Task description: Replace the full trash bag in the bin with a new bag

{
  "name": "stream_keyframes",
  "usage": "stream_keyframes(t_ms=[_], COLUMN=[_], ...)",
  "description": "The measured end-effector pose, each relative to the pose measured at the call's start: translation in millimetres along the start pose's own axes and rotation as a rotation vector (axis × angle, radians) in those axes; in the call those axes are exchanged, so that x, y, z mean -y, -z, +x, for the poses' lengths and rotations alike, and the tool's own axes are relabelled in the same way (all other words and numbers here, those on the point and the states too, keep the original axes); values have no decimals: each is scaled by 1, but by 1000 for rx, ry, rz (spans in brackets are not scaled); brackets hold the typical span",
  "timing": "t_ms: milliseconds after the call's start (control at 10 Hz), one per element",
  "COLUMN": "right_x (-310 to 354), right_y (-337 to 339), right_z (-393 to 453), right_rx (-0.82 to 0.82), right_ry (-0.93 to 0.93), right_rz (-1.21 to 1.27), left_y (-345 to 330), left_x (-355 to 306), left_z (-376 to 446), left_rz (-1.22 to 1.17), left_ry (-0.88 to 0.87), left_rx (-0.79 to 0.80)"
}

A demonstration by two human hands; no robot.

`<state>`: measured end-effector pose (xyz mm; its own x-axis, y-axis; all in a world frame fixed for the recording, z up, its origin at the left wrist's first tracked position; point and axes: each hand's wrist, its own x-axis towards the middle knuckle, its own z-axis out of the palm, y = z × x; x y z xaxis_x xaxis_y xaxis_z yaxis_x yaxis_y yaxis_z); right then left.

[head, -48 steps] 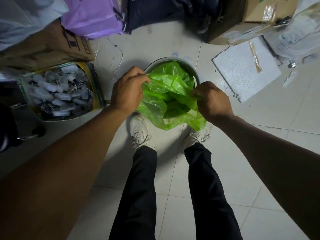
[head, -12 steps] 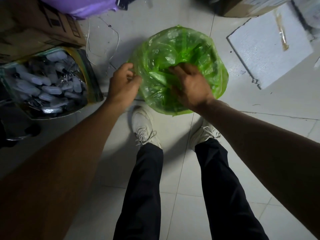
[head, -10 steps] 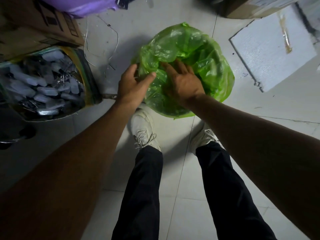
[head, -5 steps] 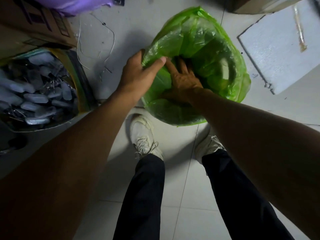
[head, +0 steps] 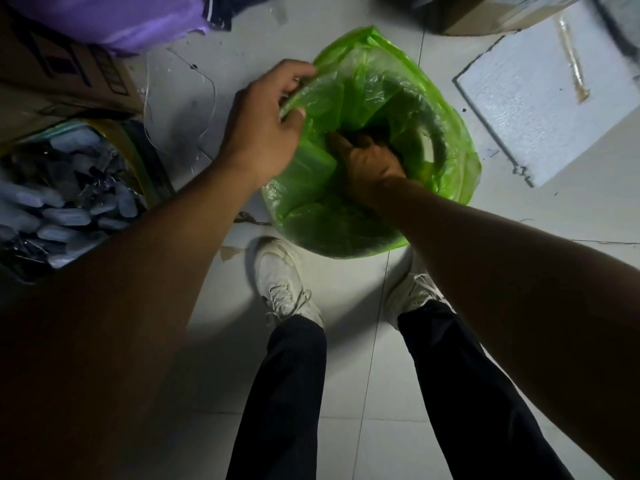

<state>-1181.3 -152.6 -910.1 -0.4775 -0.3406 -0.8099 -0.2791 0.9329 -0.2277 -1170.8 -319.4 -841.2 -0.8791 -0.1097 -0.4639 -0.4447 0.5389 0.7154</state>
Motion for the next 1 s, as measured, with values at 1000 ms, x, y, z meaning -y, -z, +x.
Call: stream_keyframes(t_ms=[1000], right_x=[13], right_y=[40], right_z=[-169], right_rx=[-202], right_ry=[62], right_rz=[-36], left_y=[42], left_x=[-57], left_z=[-86], left_rz=[580], left_ry=[28], left_rx=[154])
